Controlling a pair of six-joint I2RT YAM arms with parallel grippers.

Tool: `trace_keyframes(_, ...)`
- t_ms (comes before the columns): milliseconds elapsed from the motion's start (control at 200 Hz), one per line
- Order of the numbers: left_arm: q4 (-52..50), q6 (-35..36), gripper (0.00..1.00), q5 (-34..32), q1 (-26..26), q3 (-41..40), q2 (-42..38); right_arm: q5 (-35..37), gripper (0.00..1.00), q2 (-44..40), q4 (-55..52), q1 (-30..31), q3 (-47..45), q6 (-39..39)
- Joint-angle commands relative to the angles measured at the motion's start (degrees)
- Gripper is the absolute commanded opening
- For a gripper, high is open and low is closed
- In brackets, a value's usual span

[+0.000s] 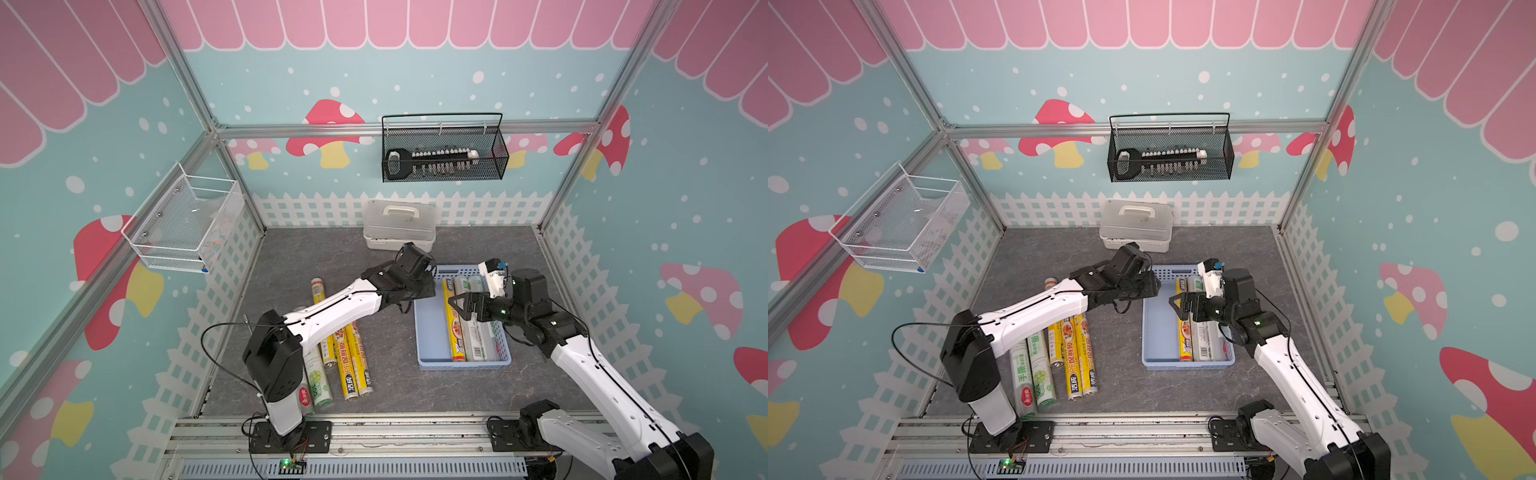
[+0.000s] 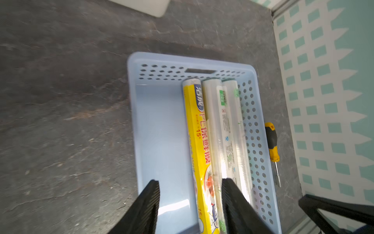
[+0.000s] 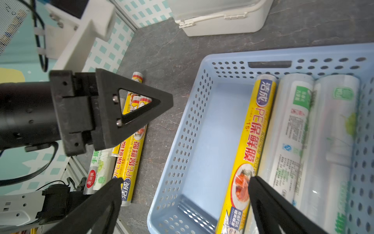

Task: Put the plastic wrap into the basket
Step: Place the plastic wrap in the basket, then pick up the plastic wrap from the center of the board.

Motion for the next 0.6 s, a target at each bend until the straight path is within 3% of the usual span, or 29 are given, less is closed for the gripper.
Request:
trace_keyframes(0,0.37,-0.16,0.51,-9.02,3.58,-7.26,-7.52,-0.16,1.0,4.95,0.45,5.33,5.4,-3.3)
trace_keyframes(290,-4.52,-7.33,0.5,-9.6,18.76,-31.47,-29.04,4.43,1.0,19.04,1.45,19.6,14.56,-5.66)
trace_keyframes(595,-15.56,-7.77,0.51,-8.57,31.26,-39.34,-37.84,5.5,0.99,31.35,1.08,28.94,22.95,-7.89)
